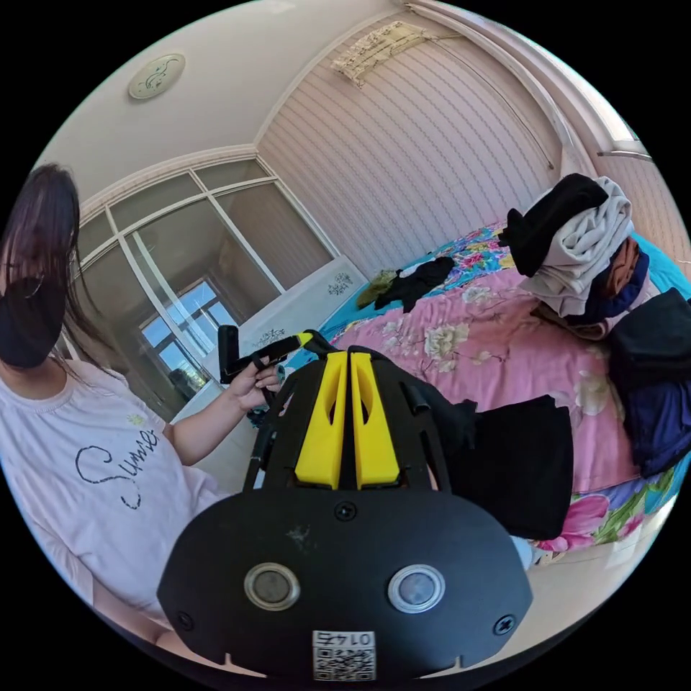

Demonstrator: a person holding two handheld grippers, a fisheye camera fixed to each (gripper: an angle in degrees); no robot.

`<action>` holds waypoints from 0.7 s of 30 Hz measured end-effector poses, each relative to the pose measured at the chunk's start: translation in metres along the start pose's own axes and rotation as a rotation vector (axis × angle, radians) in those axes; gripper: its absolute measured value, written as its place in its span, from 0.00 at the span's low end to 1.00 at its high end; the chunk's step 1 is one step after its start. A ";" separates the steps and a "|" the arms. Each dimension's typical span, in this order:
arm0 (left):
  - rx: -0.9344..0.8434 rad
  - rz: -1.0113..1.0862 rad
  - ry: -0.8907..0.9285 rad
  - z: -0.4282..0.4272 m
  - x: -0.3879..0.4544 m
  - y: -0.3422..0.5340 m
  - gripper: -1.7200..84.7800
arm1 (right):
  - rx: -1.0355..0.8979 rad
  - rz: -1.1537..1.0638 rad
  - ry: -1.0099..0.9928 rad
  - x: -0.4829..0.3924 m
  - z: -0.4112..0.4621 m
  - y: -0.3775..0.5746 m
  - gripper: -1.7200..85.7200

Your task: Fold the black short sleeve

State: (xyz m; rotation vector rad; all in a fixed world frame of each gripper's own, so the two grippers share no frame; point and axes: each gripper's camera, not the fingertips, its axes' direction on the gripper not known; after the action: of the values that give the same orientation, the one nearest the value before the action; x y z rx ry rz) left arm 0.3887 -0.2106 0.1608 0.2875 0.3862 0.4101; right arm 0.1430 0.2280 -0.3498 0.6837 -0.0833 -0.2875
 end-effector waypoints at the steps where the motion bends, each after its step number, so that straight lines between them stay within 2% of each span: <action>1: 0.029 -0.009 -0.001 -0.009 -0.004 -0.007 0.01 | 0.007 -0.025 -0.035 -0.004 0.013 -0.018 0.02; 3: 0.199 0.034 -0.038 -0.057 -0.011 -0.042 0.01 | 0.034 -0.110 -0.076 -0.020 0.032 -0.053 0.02; 6: 0.346 0.135 -0.133 -0.116 -0.012 -0.093 0.01 | 0.099 -0.288 -0.111 -0.065 0.059 -0.119 0.02; 9: 0.403 0.184 -0.204 -0.161 -0.015 -0.141 0.01 | 0.162 -0.406 -0.042 -0.105 0.085 -0.198 0.02; 11: 0.449 0.247 -0.261 -0.188 -0.008 -0.153 0.01 | 0.202 -0.451 -0.103 -0.131 0.100 -0.247 0.02; 13: 0.474 0.314 -0.304 -0.209 -0.001 -0.146 0.01 | 0.240 -0.543 -0.119 -0.156 0.105 -0.257 0.02; 15: 0.446 0.307 -0.322 -0.222 -0.012 -0.115 0.01 | 0.240 -0.623 -0.104 -0.174 0.115 -0.248 0.02; 17: 0.365 0.243 -0.339 -0.219 -0.035 -0.078 0.01 | 0.131 -0.618 -0.143 -0.168 0.146 -0.219 0.02; 18: 0.266 0.167 -0.350 -0.209 -0.056 -0.047 0.01 | 0.086 -0.588 -0.161 -0.162 0.158 -0.209 0.02; 21: -0.064 -0.093 -0.382 -0.159 -0.122 0.052 0.01 | -0.222 -0.358 -0.208 -0.110 0.237 -0.133 0.02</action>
State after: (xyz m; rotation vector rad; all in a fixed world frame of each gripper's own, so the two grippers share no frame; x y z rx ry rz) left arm 0.2019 -0.1878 0.0750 0.2774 0.0121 0.2678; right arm -0.0333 0.0171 -0.2490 0.4435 -0.1256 -0.7016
